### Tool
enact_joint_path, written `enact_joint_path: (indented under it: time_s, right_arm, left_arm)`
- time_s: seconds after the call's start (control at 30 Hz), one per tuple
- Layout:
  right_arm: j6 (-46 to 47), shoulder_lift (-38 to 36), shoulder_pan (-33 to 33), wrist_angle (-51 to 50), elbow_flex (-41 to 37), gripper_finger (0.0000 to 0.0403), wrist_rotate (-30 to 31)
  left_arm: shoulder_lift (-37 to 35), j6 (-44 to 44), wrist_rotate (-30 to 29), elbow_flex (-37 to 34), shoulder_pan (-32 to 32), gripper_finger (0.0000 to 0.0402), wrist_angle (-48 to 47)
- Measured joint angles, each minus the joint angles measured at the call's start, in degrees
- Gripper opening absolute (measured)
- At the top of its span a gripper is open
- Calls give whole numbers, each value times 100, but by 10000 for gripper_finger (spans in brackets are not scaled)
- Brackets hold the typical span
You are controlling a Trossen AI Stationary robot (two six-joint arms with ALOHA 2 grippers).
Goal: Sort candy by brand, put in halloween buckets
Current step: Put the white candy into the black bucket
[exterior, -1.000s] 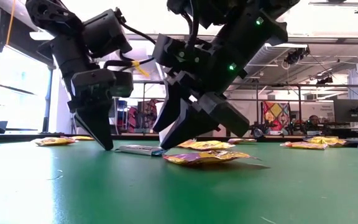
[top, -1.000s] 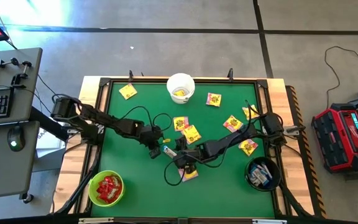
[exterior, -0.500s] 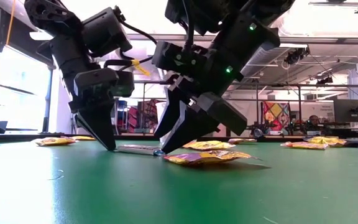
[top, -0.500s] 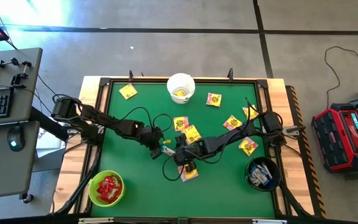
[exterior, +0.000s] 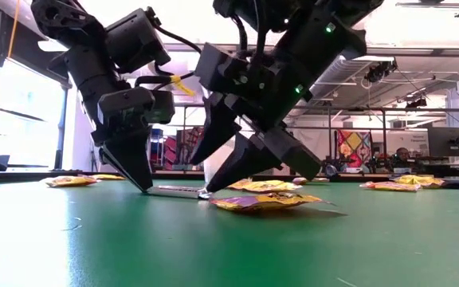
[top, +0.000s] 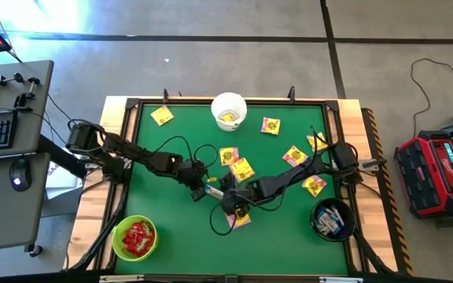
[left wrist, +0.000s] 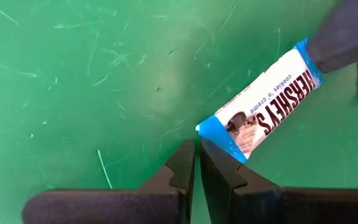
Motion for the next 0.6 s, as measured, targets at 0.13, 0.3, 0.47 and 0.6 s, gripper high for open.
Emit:
enact_joint_path:
  time_s: [0.13, 0.3, 0.47, 0.6]
  right_arm:
    - [-204, -20, 103, 68, 0, 225, 321]
    - [-202, -109, 127, -180, 7, 225, 324]
    - [-235, -81, 97, -373, 0, 225, 52]
    - [-519, -81, 49, -360, 0, 225, -150]
  left_arm:
    - [94, 14, -19, 15, -48, 19, 44]
    - [108, 11, -41, 15, -70, 19, 57]
    - [110, 0, -13, 15, -70, 19, 57]
    - [114, 0, -8, 13, -72, 19, 113]
